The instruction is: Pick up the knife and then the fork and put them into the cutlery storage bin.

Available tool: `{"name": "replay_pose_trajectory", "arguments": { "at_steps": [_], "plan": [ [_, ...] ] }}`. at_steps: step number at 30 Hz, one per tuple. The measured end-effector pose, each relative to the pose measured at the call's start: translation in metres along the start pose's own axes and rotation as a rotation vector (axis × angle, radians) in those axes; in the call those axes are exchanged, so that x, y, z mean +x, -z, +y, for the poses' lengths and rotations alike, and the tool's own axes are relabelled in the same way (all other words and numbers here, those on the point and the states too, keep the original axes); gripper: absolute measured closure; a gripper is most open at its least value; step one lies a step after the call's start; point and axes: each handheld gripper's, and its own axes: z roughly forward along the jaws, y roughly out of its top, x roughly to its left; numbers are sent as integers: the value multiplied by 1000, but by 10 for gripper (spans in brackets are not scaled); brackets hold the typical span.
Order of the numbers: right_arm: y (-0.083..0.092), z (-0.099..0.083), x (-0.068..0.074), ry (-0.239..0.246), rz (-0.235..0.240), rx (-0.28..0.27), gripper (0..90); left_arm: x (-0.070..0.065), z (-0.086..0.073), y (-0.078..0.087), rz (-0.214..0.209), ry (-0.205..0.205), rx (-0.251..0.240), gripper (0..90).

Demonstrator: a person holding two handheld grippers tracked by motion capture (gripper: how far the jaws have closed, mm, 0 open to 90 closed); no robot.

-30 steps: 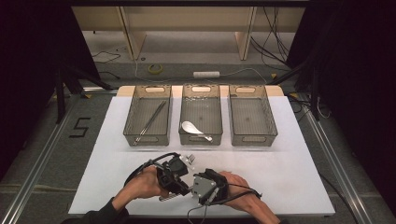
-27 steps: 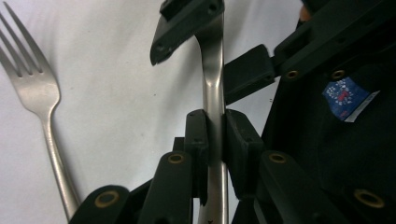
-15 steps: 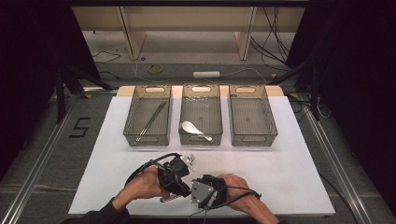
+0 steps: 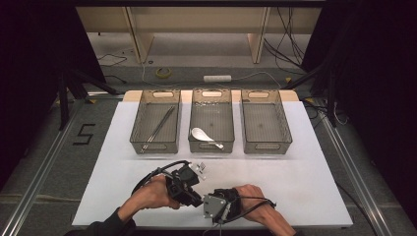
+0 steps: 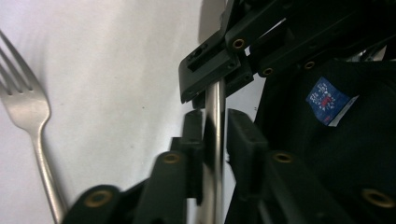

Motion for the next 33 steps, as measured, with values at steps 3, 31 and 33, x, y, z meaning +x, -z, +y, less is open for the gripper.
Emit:
{"name": "replay_pose_trajectory", "arguments": {
  "at_steps": [3, 31, 33],
  "plan": [
    [-2, -2, 0, 2, -4, 35, 838, 2, -1, 7, 17, 18, -56, 661],
    [32, -70, -55, -448, -126, 86, 841, 35, -44, 37, 252, 216, -376, 193],
    [37, -75, -60, -476, -144, 79, 841, 38, -48, 34, 270, 227, -360, 186]
  ]
}}
